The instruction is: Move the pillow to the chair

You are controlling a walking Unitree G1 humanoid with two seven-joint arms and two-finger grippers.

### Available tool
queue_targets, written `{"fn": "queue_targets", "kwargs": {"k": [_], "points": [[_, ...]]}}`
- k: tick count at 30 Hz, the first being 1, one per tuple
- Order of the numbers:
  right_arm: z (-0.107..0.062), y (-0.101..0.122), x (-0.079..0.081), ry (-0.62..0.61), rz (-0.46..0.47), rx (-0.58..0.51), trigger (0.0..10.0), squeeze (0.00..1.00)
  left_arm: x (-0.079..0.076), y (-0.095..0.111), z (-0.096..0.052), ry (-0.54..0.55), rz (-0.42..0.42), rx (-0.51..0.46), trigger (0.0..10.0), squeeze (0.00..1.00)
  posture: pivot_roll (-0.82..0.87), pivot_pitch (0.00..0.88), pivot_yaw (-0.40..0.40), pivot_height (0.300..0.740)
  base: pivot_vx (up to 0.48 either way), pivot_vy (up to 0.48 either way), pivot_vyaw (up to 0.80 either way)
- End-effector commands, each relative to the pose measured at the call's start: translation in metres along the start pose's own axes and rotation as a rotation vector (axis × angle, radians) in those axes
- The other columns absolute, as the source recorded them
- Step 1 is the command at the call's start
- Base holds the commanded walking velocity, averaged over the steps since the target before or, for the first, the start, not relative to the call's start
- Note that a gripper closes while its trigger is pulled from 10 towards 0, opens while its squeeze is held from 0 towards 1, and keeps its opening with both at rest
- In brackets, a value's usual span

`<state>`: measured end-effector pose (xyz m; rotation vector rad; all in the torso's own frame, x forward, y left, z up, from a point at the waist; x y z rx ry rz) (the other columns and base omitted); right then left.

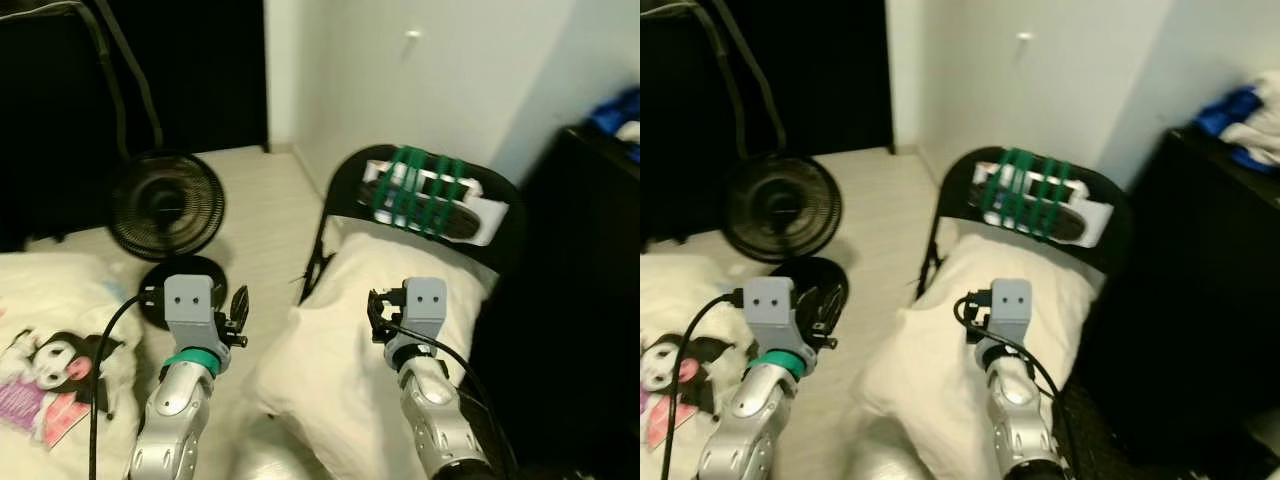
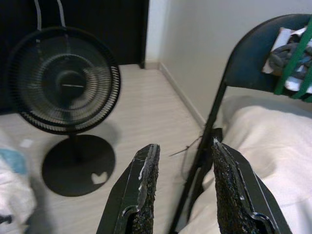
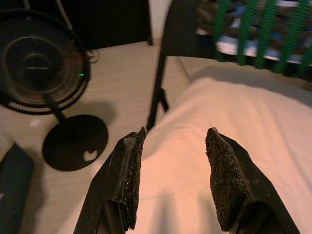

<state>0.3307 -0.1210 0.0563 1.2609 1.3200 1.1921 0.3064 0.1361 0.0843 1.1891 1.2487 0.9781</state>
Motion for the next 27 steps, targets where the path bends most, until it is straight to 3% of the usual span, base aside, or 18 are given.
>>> {"fn": "queue_targets", "kwargs": {"k": [1, 10, 27], "points": [[-0.0014, -0.0058, 0.0014, -0.002, 0.007, 0.02, 10.0, 0.0, -0.0015, -0.0052, -0.0031, -0.014, 0.017, 0.02, 10.0, 0.0, 0.15, 0.0, -0.012, 0.74, 0.0, 0.0, 0.8], [-0.0003, -0.0041, 0.0018, -0.004, 0.014, 0.011, 10.0, 0.0, 0.0072, 0.0011, -0.0021, 0.042, -0.042, 0.013, 10.0, 0.0, 0.16, 0.0, -0.007, 0.74, 0.0, 0.0, 0.8], [-0.0009, -0.0045, 0.0049, 0.006, 0.035, 0.006, 10.0, 0.0, 0.0042, 0.0013, -0.0028, 0.026, -0.001, 0.016, 10.0, 0.0, 0.16, 0.0, -0.002, 0.74, 0.0, 0.0, 0.8]]}}
Point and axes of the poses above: a point about 5 cm out from each wrist's last joint towards the gripper, its own z axis pointing out of the wrist towards the gripper, its own y axis along the axis of the wrist's last joint, x = y × z, the point moved 3 cm from there along z, pointing out of the wrist towards the gripper, and after that the axes turned 5 degrees about -z, right-handed, at the moved point
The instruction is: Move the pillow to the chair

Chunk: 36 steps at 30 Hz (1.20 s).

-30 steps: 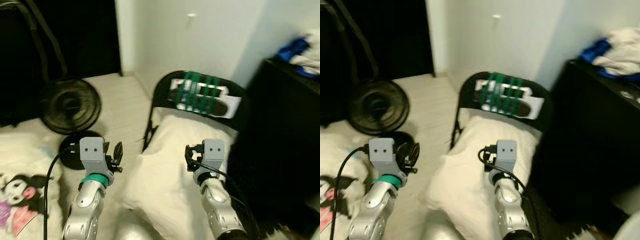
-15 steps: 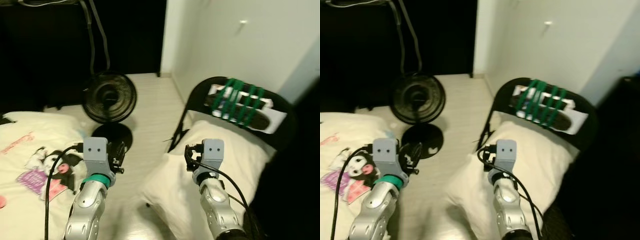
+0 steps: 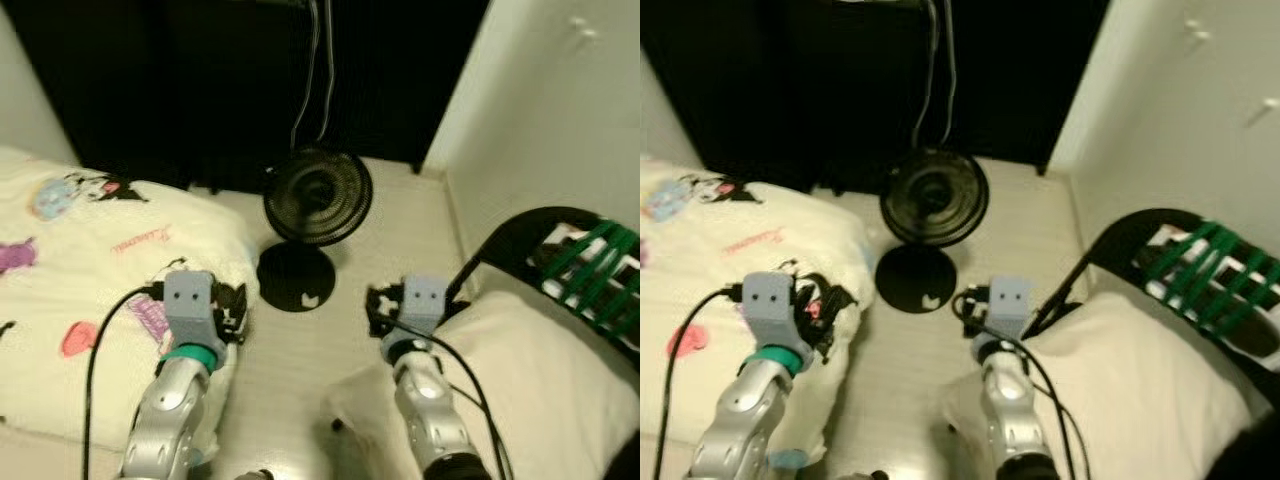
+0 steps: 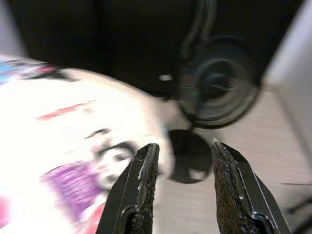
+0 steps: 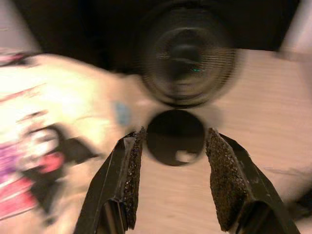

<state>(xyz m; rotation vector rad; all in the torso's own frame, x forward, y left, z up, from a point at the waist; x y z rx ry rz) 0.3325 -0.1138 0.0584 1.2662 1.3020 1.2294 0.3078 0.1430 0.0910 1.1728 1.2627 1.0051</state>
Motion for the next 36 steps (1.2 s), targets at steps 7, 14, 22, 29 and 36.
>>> {"fn": "queue_targets", "kwargs": {"k": [7, 14, 22, 29, 36], "points": [[-0.002, -0.007, -0.002, -0.004, 0.006, 0.024, 10.0, 0.0, -0.004, -0.007, -0.002, -0.009, -0.004, 0.034, 10.0, 0.0, 0.16, 0.0, -0.001, 0.74, 0.0, 0.0, 0.79], [-0.002, -0.009, -0.003, -0.007, 0.004, 0.033, 10.0, 0.0, -0.005, -0.008, -0.002, -0.017, 0.001, 0.044, 10.0, 0.0, 0.16, 0.0, 0.003, 0.74, 0.0, 0.0, 0.79], [-0.001, -0.009, -0.004, -0.007, 0.004, 0.034, 10.0, 0.0, -0.006, -0.01, 0.0, -0.027, -0.002, 0.066, 10.0, 0.0, 0.16, 0.0, 0.01, 0.74, 0.0, 0.0, 0.79], [-0.002, -0.014, -0.004, -0.007, 0.007, 0.05, 10.0, 0.0, -0.004, -0.018, 0.001, -0.024, 0.035, 0.098, 10.0, 0.0, 0.16, 0.0, 0.013, 0.74, 0.0, 0.0, 0.79], [-0.006, -0.027, -0.001, 0.012, -0.011, 0.092, 10.0, 0.0, -0.001, -0.037, -0.006, -0.015, 0.061, 0.155, 10.0, 0.0, 0.16, 0.0, 0.007, 0.74, 0.0, 0.0, 0.79]]}}
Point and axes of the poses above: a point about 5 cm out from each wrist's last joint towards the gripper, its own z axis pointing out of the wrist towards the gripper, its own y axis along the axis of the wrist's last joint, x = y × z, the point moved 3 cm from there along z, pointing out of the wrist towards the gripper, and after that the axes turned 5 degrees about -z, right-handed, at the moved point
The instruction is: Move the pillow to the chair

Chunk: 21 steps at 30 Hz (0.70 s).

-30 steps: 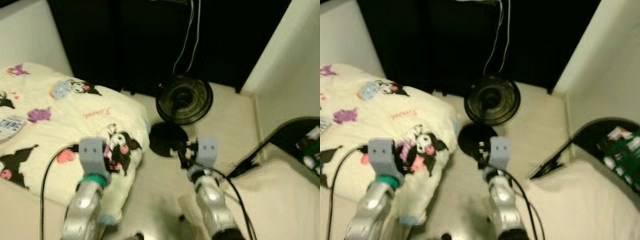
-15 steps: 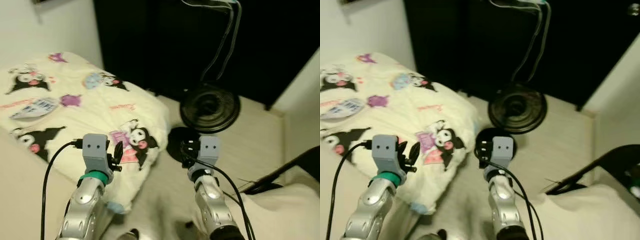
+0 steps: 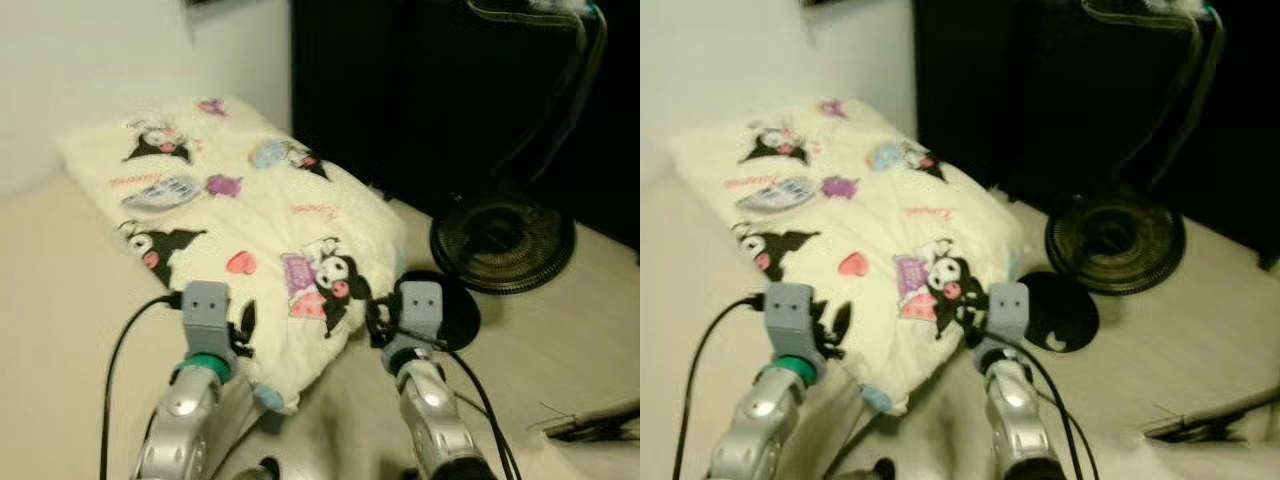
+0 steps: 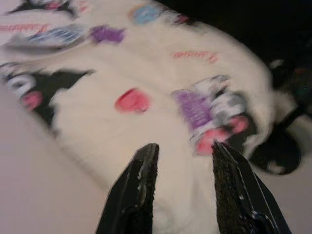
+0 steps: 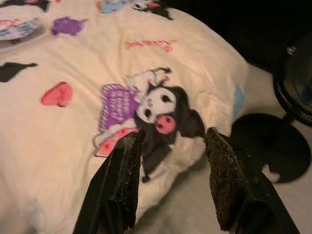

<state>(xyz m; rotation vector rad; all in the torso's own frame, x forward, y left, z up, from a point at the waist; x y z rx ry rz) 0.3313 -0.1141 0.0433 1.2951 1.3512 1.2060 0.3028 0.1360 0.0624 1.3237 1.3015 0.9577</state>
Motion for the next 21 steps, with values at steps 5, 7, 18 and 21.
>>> {"fn": "queue_targets", "kwargs": {"k": [5, 7, 18, 21], "points": [[-0.007, -0.017, 0.001, 0.007, -0.007, 0.053, 10.0, 0.0, -0.001, -0.012, -0.005, -0.009, 0.01, 0.041, 10.0, 0.0, 0.17, 0.0, 0.008, 0.74, 0.0, 0.0, 0.79], [-0.008, -0.02, 0.0, 0.007, -0.009, 0.063, 10.0, 0.0, -0.002, -0.013, -0.006, -0.011, 0.005, 0.046, 10.0, 0.0, 0.17, 0.0, 0.008, 0.74, 0.0, 0.0, 0.79], [-0.011, -0.032, -0.009, -0.024, -0.018, 0.104, 10.0, 0.0, -0.002, -0.009, -0.003, -0.044, 0.096, 0.056, 10.0, 0.0, 0.2, 0.0, 0.039, 0.74, 0.0, 0.0, 0.79], [-0.012, -0.034, -0.012, -0.043, -0.014, 0.11, 10.0, 0.0, 0.0, 0.005, 0.001, -0.051, 0.121, 0.031, 10.0, 0.0, 0.22, 0.0, 0.064, 0.74, 0.0, 0.0, 0.79]]}}
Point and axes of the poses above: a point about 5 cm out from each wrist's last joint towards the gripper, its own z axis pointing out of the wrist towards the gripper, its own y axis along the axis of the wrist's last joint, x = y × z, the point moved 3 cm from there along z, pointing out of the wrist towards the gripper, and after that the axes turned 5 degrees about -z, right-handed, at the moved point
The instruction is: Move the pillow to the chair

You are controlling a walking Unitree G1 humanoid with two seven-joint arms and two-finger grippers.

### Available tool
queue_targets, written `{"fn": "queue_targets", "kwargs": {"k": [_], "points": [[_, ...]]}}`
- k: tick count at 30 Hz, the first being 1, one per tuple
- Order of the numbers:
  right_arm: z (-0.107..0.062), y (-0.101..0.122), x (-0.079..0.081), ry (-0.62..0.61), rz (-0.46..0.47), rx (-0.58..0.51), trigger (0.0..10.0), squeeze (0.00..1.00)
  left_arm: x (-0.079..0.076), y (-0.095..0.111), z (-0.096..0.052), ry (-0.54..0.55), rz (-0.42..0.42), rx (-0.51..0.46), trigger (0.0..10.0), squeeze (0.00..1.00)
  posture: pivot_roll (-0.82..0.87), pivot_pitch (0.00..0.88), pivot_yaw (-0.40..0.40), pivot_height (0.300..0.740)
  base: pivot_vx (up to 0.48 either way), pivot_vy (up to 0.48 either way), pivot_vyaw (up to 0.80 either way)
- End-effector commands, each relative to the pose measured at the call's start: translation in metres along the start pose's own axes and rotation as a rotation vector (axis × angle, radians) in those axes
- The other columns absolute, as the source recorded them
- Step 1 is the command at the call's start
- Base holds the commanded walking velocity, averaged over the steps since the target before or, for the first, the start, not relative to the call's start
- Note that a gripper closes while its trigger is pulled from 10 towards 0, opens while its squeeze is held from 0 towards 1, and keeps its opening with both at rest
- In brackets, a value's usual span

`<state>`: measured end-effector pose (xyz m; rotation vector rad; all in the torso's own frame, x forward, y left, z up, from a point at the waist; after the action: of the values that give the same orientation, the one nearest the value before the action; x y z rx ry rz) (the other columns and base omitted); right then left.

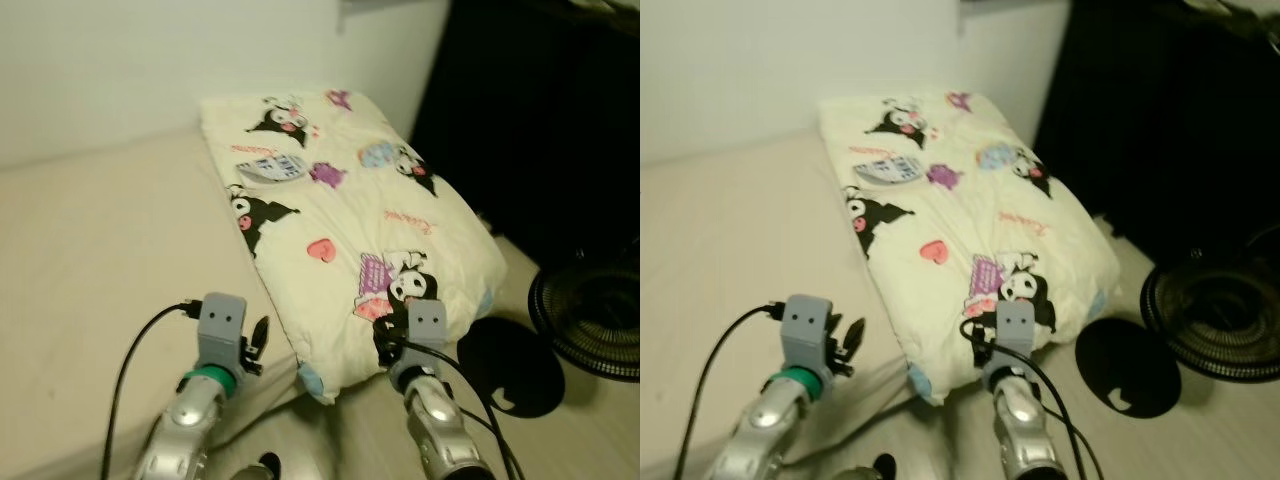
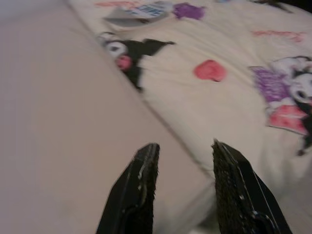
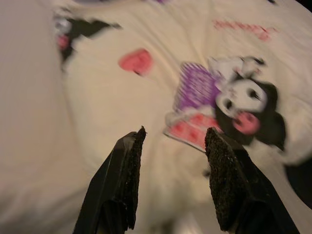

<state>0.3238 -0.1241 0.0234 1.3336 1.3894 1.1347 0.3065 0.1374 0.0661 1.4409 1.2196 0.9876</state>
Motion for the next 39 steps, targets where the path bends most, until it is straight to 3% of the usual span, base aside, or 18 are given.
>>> {"fn": "queue_targets", "kwargs": {"k": [1, 5, 11, 13, 15, 19, 21, 28, 35, 39], "points": [[-0.005, -0.016, -0.003, -0.024, 0.015, 0.055, 10.0, 0.0, 0.003, 0.008, 0.0, -0.004, 0.017, -0.006, 10.0, 0.0, 0.24, 0.0, 0.08, 0.74, 0.0, 0.0, 0.79], [-0.007, -0.02, -0.001, -0.025, 0.018, 0.065, 10.0, 0.0, 0.01, 0.027, 0.003, -0.004, 0.056, -0.028, 10.0, 0.0, 0.27, 0.0, 0.116, 0.74, 0.0, 0.0, 0.79], [-0.008, -0.023, -0.001, -0.026, 0.015, 0.069, 10.0, 0.0, 0.009, 0.032, 0.001, -0.013, 0.055, -0.026, 10.0, 0.0, 0.28, 0.0, 0.127, 0.74, 0.0, 0.0, 0.79], [-0.009, -0.028, 0.0, -0.032, 0.016, 0.088, 10.0, 0.0, 0.004, 0.009, 0.0, 0.004, -0.044, 0.026, 10.0, 0.0, 0.25, 0.001, 0.103, 0.74, 0.0, 0.0, 0.8], [-0.009, -0.028, 0.0, -0.034, 0.018, 0.091, 10.0, 0.0, 0.004, 0.003, -0.001, 0.012, -0.069, 0.038, 10.0, 0.0, 0.24, 0.002, 0.091, 0.74, 0.0, 0.0, 0.8], [-0.008, -0.031, -0.002, -0.054, 0.036, 0.112, 10.0, 0.0, 0.005, -0.031, -0.002, 0.068, -0.14, 0.113, 10.0, 0.0, 0.2, 0.012, 0.075, 0.74, 0.0, 0.0, 0.8], [-0.008, -0.033, -0.001, -0.047, 0.028, 0.126, 10.0, 0.0, 0.001, -0.043, -0.001, 0.072, -0.131, 0.154, 10.0, 0.0, 0.2, 0.012, 0.075, 0.74, 0.0, 0.0, 0.8], [-0.008, -0.035, 0.001, -0.046, 0.031, 0.133, 10.0, 0.0, -0.012, -0.051, 0.001, -0.018, -0.07, 0.189, 10.0, 0.0, 0.19, 0.007, 0.06, 0.74, 0.0, 0.0, 0.64], [-0.01, -0.038, 0.001, -0.063, 0.057, 0.142, 10.0, 0.0, -0.007, -0.055, 0.001, -0.013, -0.044, 0.177, 10.0, 0.0, 0.18, 0.007, 0.063, 0.74, 0.0, 0.0, 0.0], [-0.011, -0.04, -0.002, -0.083, 0.072, 0.144, 10.0, 0.0, -0.005, -0.054, -0.003, -0.003, -0.072, 0.151, 10.0, 0.0, 0.18, 0.01, 0.065, 0.74, 0.0, 0.0, 0.0]]}}
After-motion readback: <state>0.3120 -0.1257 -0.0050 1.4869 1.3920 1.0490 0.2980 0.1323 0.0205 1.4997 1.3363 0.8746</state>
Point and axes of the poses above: a point about 5 cm out from each wrist's last joint towards the gripper, its own z axis pointing out of the wrist towards the gripper, its own y axis along the axis of the wrist's last joint, x = y × z, the point moved 3 cm from there along z, pointing out of the wrist towards the gripper, and after that the axes turned 5 degrees about -z, right-handed, at the moved point
